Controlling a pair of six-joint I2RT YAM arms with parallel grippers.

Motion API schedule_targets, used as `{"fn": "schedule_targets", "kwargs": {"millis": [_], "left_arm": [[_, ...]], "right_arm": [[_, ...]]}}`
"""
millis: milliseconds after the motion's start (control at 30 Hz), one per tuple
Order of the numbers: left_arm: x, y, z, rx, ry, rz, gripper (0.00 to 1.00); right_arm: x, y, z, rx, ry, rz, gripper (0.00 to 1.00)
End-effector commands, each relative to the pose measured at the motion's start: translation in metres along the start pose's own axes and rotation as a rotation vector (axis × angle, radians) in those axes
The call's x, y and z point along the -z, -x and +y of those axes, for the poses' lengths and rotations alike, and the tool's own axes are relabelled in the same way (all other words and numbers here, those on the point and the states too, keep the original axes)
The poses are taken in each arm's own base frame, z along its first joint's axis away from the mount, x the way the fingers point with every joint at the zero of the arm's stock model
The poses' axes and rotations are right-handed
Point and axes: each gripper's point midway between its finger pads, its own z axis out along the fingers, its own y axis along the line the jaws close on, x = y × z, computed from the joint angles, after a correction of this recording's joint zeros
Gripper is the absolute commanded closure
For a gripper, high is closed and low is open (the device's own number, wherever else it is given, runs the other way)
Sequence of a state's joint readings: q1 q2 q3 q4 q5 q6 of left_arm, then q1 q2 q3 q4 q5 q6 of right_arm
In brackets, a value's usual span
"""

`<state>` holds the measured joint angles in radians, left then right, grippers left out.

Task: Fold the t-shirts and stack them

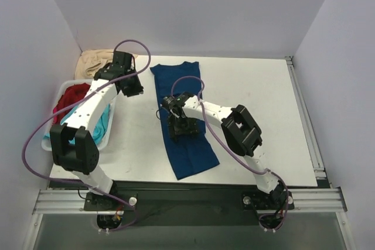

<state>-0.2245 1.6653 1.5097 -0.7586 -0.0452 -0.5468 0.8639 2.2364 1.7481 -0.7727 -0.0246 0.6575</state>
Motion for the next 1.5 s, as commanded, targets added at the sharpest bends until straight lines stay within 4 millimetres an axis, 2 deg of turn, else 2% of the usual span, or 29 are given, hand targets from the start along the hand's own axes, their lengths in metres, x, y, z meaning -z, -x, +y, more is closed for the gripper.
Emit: {"fn": "schedule_targets", "kwargs": {"millis": [0, 133, 167, 200, 233, 300, 333, 433, 567, 633, 700, 733, 867, 967, 1133, 1167, 1267, 1367, 1467], "left_arm": [[0.036, -0.003, -0.002, 0.003, -0.014, -0.030, 0.67], [0.044, -0.016, -0.005, -0.024, -0.023, -0.007, 0.67], [0.042, -0.021, -0.004, -0.030, -0.019, 0.008, 0.66], [0.040, -0.027, -0.006, -0.041, -0.016, 0.021, 0.67], [0.039, -0.031, -0.006, -0.049, -0.013, 0.031, 0.66], [0.035, -0.042, -0.007, -0.075, -0.003, 0.055, 0.67], [0.032, -0.046, -0.007, -0.083, 0.003, 0.061, 0.67], [0.024, -0.068, -0.013, -0.119, -0.008, 0.097, 0.67], [0.015, -0.115, -0.025, -0.181, -0.045, 0.194, 0.67], [0.011, -0.146, -0.031, -0.223, -0.075, 0.246, 0.68], [0.009, -0.156, -0.042, -0.234, -0.121, 0.234, 0.68], [0.008, -0.172, -0.045, -0.246, -0.142, 0.266, 0.68], [0.000, -0.183, -0.067, -0.265, -0.197, 0.273, 0.68], [-0.006, -0.187, -0.092, -0.308, -0.227, 0.272, 0.68], [-0.022, -0.205, -0.118, -0.364, -0.232, 0.316, 0.67], [-0.022, -0.208, -0.126, -0.362, -0.240, 0.319, 0.58], [-0.025, -0.214, -0.137, -0.364, -0.246, 0.321, 0.46], [-0.030, -0.223, -0.139, -0.363, -0.214, 0.344, 0.36], [-0.035, -0.231, -0.145, -0.339, -0.210, 0.371, 0.34]], "right_arm": [[-0.058, -0.007, -0.028, -0.056, -0.169, 0.022, 0.30], [-0.030, -0.005, -0.047, -0.041, -0.208, -0.053, 0.30], [-0.008, -0.001, -0.049, -0.048, -0.186, -0.097, 0.30], [-0.003, -0.008, -0.060, -0.044, -0.216, -0.107, 0.30], [0.021, -0.004, -0.061, -0.052, -0.188, -0.158, 0.30], [0.035, -0.007, -0.076, -0.057, -0.211, -0.199, 0.29], [0.054, -0.002, -0.081, -0.076, -0.189, -0.243, 0.29], [0.068, -0.002, -0.097, -0.120, -0.162, -0.251, 0.28], [0.073, 0.002, -0.132, -0.156, -0.192, -0.253, 0.28], [0.073, -0.003, -0.144, -0.154, -0.223, -0.257, 0.28], [0.071, -0.005, -0.152, -0.158, -0.236, -0.249, 0.28], [0.071, -0.006, -0.155, -0.161, -0.244, -0.249, 0.28], [0.063, -0.017, -0.168, -0.196, -0.253, -0.219, 0.28], [0.059, -0.021, -0.177, -0.245, -0.233, -0.199, 0.28], [0.058, -0.025, -0.205, -0.330, -0.238, -0.182, 0.28], [0.057, -0.026, -0.210, -0.340, -0.238, -0.177, 0.28], [0.056, -0.032, -0.231, -0.391, -0.243, -0.160, 0.28], [0.055, -0.038, -0.248, -0.433, -0.243, -0.152, 0.28], [0.055, -0.043, -0.263, -0.475, -0.246, -0.142, 0.27]]}}
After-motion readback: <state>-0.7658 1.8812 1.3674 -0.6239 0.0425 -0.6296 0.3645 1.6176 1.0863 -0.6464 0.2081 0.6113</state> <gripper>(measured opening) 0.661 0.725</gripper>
